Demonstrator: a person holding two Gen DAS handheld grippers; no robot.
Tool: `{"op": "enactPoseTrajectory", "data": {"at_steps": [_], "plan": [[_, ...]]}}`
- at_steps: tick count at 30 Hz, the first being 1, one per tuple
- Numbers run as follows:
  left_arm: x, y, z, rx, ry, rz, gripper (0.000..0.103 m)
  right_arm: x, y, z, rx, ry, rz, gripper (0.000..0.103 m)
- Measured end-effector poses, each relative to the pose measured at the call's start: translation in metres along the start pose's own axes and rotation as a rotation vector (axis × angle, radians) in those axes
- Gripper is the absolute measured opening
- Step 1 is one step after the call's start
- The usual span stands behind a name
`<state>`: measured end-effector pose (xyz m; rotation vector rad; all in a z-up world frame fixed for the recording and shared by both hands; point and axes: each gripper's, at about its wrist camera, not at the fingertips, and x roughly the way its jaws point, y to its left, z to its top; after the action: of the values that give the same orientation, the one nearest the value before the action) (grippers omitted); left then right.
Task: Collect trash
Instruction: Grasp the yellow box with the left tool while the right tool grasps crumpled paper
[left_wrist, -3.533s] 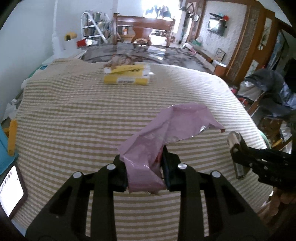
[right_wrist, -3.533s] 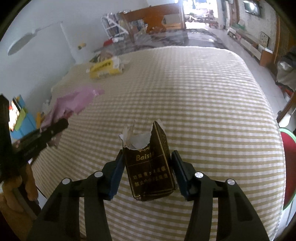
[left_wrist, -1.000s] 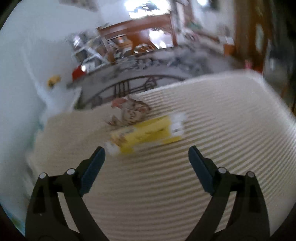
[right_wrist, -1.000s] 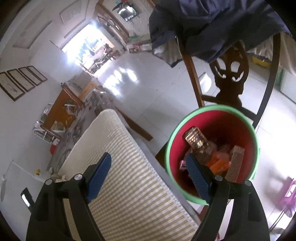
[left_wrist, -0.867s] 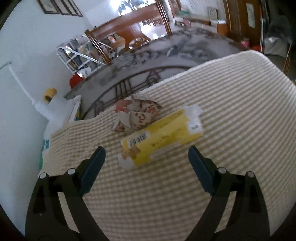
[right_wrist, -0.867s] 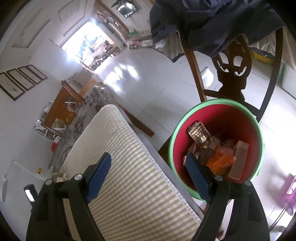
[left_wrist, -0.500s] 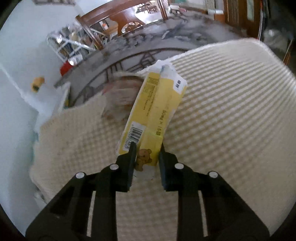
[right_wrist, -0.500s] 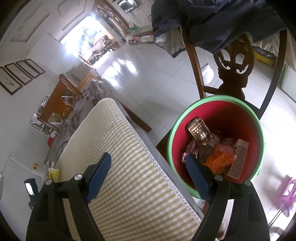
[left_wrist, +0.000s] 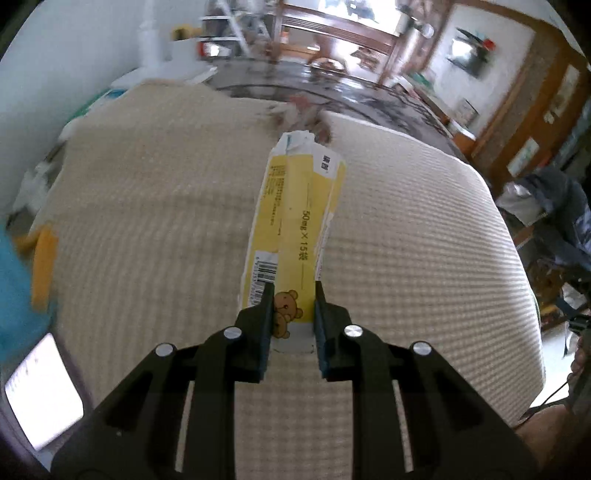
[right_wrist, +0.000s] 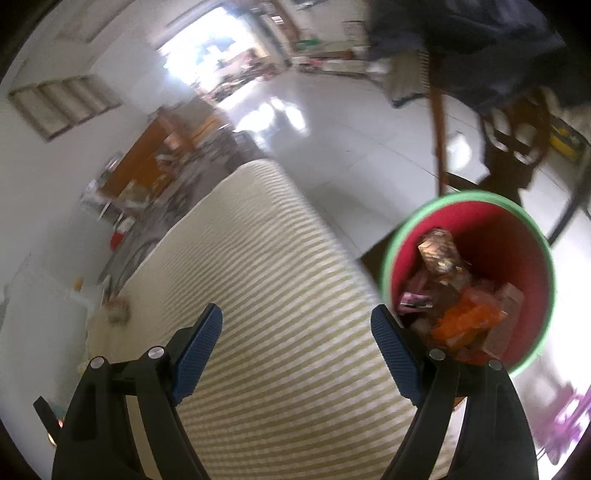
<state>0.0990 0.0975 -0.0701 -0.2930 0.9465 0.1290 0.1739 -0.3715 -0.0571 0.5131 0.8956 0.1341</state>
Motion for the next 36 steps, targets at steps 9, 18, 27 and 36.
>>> {"op": "enactPoseTrajectory", "data": {"at_steps": [9,18,27,36], "plan": [[-0.016,0.014,-0.038,-0.117,-0.053,-0.026,0.019,0.065,0.138,-0.031,-0.307,0.114,0.176,0.080],[-0.017,0.030,-0.040,-0.183,-0.074,-0.116,0.019,0.185,0.324,-0.048,-0.580,0.180,0.203,0.087],[-0.023,0.041,-0.043,-0.233,-0.098,-0.152,0.020,0.283,0.379,-0.066,-0.640,0.238,0.060,0.078],[-0.021,0.037,-0.041,-0.207,-0.085,-0.144,0.020,0.230,0.339,-0.054,-0.598,0.218,0.165,0.039]]}}
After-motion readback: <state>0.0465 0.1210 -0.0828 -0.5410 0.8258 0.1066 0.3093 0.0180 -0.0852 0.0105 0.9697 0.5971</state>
